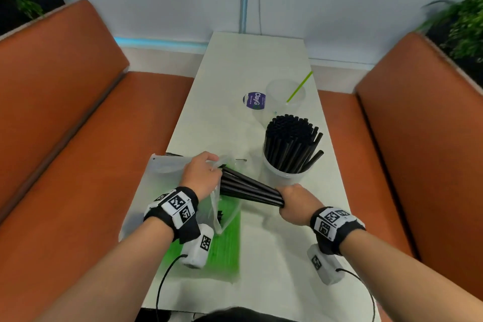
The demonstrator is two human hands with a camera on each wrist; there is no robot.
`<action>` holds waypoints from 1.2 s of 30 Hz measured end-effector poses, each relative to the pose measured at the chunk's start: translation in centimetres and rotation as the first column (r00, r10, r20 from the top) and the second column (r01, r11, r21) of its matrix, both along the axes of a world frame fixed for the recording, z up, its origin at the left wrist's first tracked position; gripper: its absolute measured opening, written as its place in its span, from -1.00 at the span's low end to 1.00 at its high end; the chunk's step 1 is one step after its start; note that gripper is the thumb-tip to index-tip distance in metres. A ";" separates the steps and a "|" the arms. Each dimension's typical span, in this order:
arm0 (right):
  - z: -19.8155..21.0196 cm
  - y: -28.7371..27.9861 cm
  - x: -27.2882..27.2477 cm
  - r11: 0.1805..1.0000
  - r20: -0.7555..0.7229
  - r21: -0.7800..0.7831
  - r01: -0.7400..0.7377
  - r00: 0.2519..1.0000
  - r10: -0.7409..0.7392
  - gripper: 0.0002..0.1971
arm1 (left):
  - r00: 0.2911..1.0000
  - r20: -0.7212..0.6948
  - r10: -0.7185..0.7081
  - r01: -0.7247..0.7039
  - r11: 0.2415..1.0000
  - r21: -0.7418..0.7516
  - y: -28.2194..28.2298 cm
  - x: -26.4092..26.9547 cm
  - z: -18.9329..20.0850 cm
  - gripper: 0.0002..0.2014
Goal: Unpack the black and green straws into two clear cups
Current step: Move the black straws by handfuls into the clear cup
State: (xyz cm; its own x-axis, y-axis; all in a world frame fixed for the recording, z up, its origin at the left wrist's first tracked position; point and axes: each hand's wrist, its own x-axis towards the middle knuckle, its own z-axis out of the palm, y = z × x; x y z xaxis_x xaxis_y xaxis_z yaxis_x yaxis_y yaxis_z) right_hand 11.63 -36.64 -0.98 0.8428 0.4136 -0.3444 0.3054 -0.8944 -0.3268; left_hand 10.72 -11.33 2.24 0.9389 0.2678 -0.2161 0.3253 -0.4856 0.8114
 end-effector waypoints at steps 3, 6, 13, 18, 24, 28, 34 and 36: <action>0.0 -2.6 -0.8 0.993 -0.022 0.054 0.100 0.995 -0.099 -0.83 | 0.999 -0.035 0.007 -0.006 1.000 0.027 -0.2 0.3 -0.2 -0.73; 0.1 -4.4 -1.4 0.979 -0.044 0.113 0.170 0.985 -0.166 -0.81 | 0.999 -0.051 -0.003 0.006 0.998 0.057 -0.4 0.5 0.0 -0.73; 1.2 -4.4 -1.8 0.922 -0.096 0.311 0.229 0.973 -0.209 -0.86 | 0.988 0.129 0.082 -0.064 0.988 -0.141 -2.3 0.2 1.9 -0.57; 2.9 -1.3 -1.1 0.932 -0.088 0.347 0.109 0.993 -0.083 -0.78 | 0.981 0.177 -0.079 0.151 0.881 -0.448 -4.7 0.3 4.6 -0.65; 4.7 0.1 0.2 0.935 -0.096 0.342 0.099 0.993 -0.071 -0.80 | 0.967 0.252 0.027 0.062 0.938 -0.342 -4.8 0.7 4.8 -0.68; 5.2 1.8 0.5 0.885 -0.172 0.432 0.176 0.979 -0.111 -0.81 | 0.956 0.259 -0.139 0.208 0.942 -0.264 -6.4 0.3 5.8 -0.57; 7.7 2.4 0.8 0.449 -0.409 0.767 0.458 0.889 -0.208 -0.82 | 0.957 0.290 -0.015 0.147 0.885 -0.441 -5.7 0.3 5.8 -0.55; 8.8 2.8 1.3 0.219 -0.477 0.834 0.506 0.861 -0.174 -0.82 | 0.964 0.219 -0.153 0.234 0.881 -0.412 -6.2 0.0 5.1 -0.39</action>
